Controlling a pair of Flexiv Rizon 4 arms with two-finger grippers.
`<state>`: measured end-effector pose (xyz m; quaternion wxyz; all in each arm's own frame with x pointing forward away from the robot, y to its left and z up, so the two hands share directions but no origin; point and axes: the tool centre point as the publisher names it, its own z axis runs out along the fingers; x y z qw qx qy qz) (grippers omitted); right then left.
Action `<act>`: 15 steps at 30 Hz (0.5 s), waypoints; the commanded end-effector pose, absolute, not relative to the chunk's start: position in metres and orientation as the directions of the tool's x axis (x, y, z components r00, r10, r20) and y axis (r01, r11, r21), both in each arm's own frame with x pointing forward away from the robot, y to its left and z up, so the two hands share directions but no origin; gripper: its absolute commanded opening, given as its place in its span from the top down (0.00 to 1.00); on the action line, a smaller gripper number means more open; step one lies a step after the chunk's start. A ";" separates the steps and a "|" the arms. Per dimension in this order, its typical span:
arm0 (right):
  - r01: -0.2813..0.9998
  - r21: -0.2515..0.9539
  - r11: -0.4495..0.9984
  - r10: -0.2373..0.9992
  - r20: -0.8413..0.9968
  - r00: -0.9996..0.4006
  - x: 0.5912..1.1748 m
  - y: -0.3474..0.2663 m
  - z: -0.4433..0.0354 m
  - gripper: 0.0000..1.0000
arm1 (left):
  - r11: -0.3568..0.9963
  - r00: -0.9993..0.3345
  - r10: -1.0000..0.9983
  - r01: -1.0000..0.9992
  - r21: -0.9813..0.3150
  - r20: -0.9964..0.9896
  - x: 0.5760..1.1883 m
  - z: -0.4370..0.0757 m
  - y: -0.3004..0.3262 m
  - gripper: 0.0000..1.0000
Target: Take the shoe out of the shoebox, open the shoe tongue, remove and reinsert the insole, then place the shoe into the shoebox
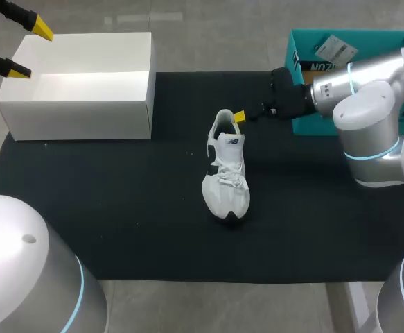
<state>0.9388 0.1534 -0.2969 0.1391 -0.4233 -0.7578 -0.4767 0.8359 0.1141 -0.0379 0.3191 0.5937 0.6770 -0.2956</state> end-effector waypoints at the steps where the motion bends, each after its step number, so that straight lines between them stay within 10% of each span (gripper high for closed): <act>1: 0.823 0.450 0.346 0.624 0.545 -0.560 0.942 0.151 -0.279 1.00 | 0.117 -0.092 0.618 0.993 -0.024 -0.780 0.838 -0.037 0.114 0.00; 15: 0.826 0.464 0.320 0.618 0.559 -0.553 0.945 0.151 -0.269 1.00 | 0.117 -0.092 0.618 0.993 -0.024 -0.780 0.838 -0.037 0.114 0.00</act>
